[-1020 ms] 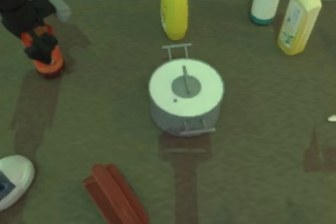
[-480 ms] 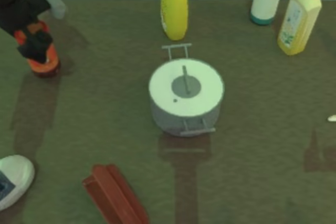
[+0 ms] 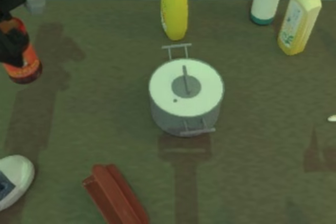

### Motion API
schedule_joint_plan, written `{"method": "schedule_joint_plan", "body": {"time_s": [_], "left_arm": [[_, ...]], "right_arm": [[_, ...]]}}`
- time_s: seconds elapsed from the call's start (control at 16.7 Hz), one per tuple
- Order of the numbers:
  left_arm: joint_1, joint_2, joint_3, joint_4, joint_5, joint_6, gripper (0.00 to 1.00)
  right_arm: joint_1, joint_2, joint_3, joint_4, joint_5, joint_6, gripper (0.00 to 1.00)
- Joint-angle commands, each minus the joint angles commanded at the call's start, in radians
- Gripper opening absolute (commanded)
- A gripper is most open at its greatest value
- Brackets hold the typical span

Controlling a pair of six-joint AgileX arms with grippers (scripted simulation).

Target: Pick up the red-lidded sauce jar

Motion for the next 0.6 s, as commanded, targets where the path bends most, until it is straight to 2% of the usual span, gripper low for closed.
{"method": "schedule_joint_plan", "body": {"time_s": [0.42, 0.6], "left_arm": [[-0.009, -0.008, -0.011, 0.0, -0.002, -0.01, 0.0], [-0.038, 0.003, -0.023, 0.01, -0.012, -0.103, 0.0]], "right_arm": [[0.0, 0.0, 0.0, 0.0, 0.0, 0.0, 1.0], [0.0, 0.0, 0.0, 0.0, 0.0, 0.0, 1.0]]}}
